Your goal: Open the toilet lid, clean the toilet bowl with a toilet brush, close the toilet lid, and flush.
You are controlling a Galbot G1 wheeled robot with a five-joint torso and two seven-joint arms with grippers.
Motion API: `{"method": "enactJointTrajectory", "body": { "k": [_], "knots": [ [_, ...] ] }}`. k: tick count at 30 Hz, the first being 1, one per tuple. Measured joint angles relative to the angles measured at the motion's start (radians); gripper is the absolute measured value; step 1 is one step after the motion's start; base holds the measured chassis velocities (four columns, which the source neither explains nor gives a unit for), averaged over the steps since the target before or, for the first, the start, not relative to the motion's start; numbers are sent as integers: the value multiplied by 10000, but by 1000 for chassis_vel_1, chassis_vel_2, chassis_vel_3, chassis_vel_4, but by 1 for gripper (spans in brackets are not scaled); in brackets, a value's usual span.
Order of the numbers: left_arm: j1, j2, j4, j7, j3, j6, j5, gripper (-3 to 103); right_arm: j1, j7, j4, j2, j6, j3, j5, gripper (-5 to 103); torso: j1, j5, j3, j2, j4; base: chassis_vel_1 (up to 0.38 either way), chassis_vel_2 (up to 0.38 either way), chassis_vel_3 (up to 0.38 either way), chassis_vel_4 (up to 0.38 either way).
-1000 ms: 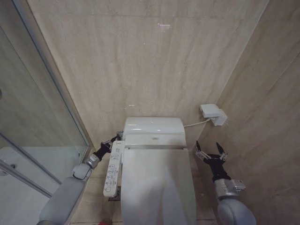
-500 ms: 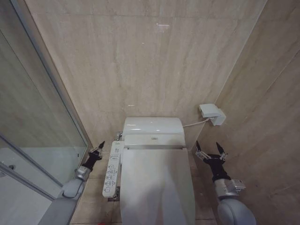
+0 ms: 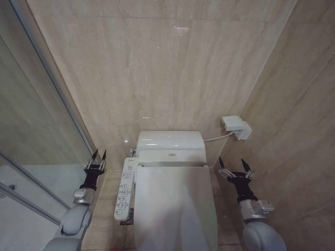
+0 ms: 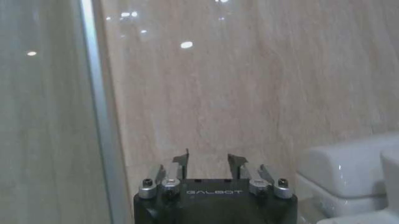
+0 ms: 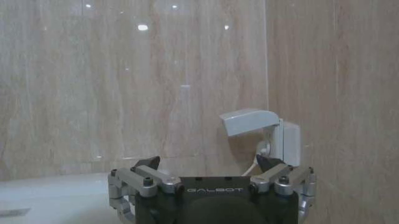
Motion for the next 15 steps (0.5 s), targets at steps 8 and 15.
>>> {"method": "enactJointTrajectory", "body": {
  "k": [8, 15],
  "knots": [
    [1595, -468, -2526, -496, -571, 1191, -243, 55, 0, 0, 1, 0, 0, 0, 0, 100, -1, 2, -1, 0, 0, 0, 0, 0, 0],
    [2719, -811, -3942, -659, -661, 1602, -435, 82, 0, 0, 1, 0, 0, 0, 0, 100, -1, 1, 0, 0, -2, 0, 0, 0, 0]
  ]
}}
